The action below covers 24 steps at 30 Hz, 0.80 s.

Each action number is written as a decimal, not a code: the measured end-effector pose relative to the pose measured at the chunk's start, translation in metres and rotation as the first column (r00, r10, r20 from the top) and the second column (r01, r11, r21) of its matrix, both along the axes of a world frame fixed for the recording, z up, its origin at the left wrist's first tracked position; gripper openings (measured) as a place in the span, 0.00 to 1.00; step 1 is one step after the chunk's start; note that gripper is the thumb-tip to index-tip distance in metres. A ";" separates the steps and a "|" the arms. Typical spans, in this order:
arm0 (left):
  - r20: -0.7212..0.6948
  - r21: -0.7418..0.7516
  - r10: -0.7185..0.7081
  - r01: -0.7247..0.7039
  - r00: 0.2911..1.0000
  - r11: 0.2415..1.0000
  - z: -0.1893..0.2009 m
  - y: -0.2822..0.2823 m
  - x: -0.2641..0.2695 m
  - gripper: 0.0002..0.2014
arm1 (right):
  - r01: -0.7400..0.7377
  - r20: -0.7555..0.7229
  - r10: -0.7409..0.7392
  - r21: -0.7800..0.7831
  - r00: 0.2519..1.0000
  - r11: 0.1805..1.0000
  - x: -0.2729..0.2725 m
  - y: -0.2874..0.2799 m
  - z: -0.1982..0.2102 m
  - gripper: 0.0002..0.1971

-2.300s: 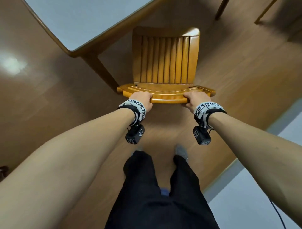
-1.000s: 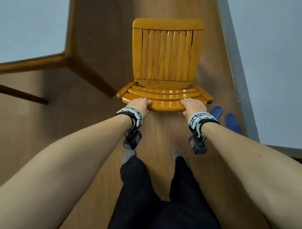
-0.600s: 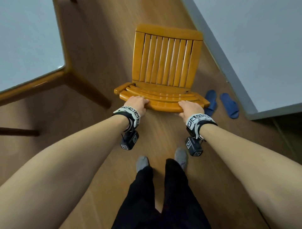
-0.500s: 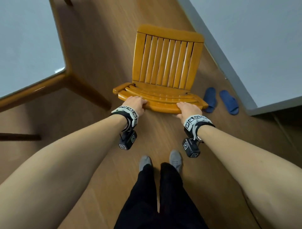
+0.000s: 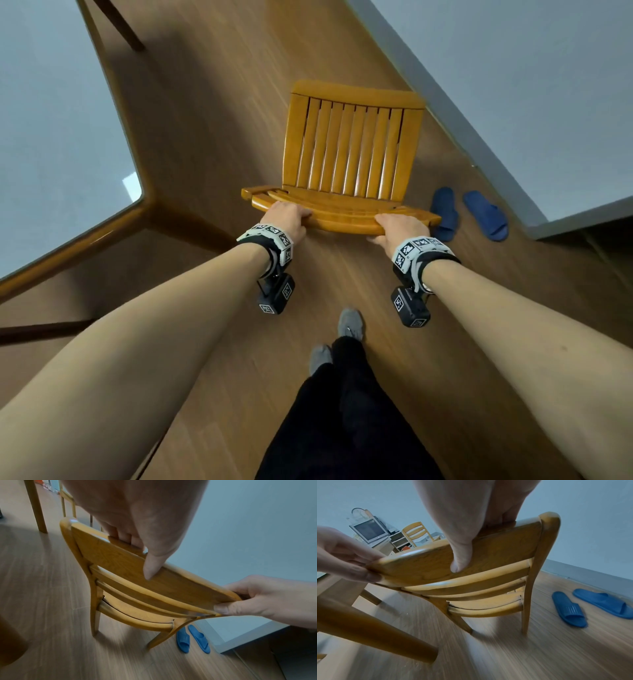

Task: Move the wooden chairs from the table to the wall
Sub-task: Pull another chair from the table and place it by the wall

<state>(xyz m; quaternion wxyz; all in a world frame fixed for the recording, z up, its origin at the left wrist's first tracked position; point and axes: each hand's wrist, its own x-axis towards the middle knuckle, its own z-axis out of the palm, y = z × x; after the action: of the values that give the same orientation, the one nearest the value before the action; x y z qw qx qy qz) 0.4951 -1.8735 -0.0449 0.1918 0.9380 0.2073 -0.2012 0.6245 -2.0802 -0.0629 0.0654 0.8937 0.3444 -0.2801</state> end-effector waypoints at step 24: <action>-0.015 0.001 -0.216 0.216 0.976 0.976 0.086 0.118 0.156 0.10 | 0.155 0.005 -0.155 0.019 0.988 0.988 0.139 0.098 0.086 0.11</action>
<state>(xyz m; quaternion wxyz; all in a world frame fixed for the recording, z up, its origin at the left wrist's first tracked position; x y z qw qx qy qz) 0.6512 -1.7560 0.0413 0.1662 0.9536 0.1056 -0.2276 0.7634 -1.9824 0.0236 0.0364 0.9193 0.2762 -0.2780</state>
